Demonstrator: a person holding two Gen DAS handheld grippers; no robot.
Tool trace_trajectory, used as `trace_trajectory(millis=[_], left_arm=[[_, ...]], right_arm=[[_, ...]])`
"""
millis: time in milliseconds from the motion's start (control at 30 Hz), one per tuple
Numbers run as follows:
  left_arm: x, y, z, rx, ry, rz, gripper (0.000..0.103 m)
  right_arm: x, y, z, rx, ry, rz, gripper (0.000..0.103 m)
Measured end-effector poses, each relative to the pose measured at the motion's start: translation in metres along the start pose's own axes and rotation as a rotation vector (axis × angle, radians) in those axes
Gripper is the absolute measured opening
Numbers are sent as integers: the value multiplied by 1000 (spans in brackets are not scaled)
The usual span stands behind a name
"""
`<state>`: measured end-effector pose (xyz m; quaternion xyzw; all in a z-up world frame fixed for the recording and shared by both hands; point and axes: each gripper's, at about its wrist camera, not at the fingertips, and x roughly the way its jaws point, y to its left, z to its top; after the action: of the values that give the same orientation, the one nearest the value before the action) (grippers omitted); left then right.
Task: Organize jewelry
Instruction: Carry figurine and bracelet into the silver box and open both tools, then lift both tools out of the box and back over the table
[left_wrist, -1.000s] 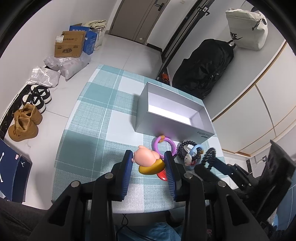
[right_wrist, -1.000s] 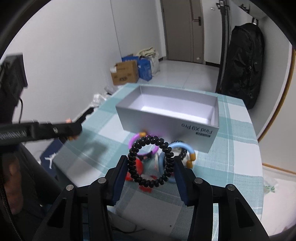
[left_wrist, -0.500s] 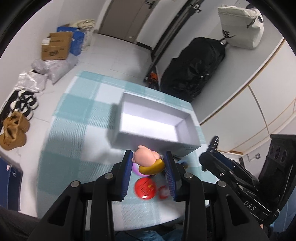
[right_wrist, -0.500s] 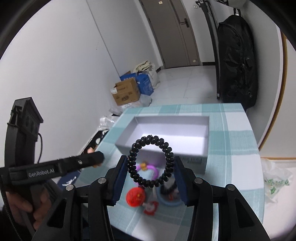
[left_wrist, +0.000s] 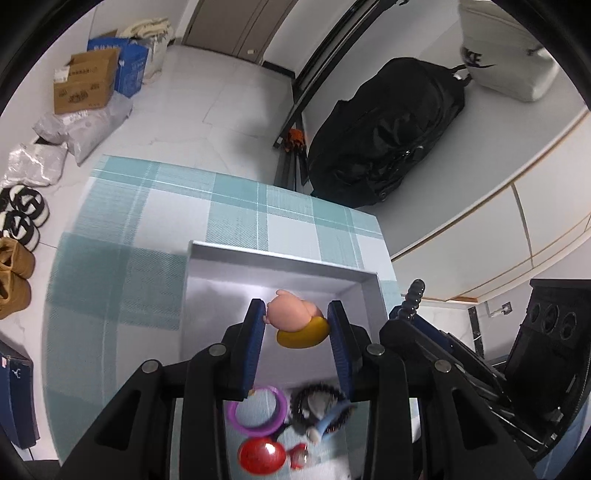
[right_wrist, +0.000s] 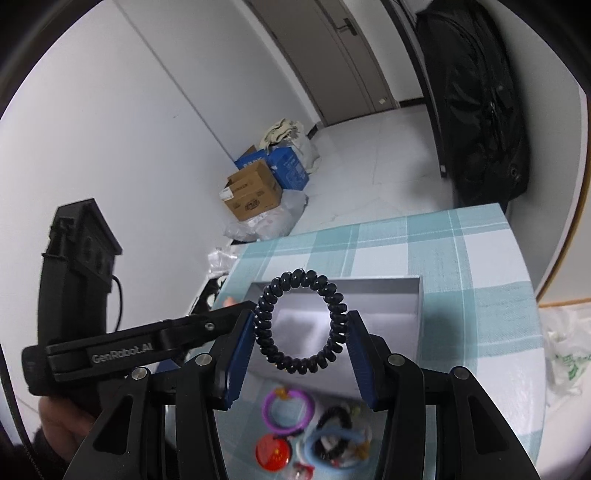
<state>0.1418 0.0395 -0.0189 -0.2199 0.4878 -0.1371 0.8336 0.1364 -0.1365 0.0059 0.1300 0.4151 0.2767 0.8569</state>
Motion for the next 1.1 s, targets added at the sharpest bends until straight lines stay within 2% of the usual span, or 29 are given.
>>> trace_trajectory(millis=[67,167,333,633,667,700,733,800,867,1100], left_arm=[[7,4,5,-11,14,-20,29],[16,8,9,-29,37,-51,29],[25,12,13,-54,67,-88,29],[36,9,19,-55,79,-119,30],[37,10,20,-58,88,-128,34],[38,11,20,-69,98,-137,37],[38,12,20,-78,102,-136,47],[37,11,20,-83,98,-152,55],[31,7,20,-58,74,-137,65],[11,7,19,-37,3,-113,67]], right_arm=[[8,-3,5,-3,20,-14,48],[20,2,8,-77,44,-59,48],[34,-3,4,-101,96,-60,48],[43,-10,4,-86,126,-8,53],[42,-10,4,-91,120,-13,55],[42,-10,4,-96,121,-17,62],[42,-10,4,-98,121,-13,73],[37,-11,4,-92,96,-13,81],[32,-10,5,-99,81,-1,84],[18,-2,2,-141,40,3,87]])
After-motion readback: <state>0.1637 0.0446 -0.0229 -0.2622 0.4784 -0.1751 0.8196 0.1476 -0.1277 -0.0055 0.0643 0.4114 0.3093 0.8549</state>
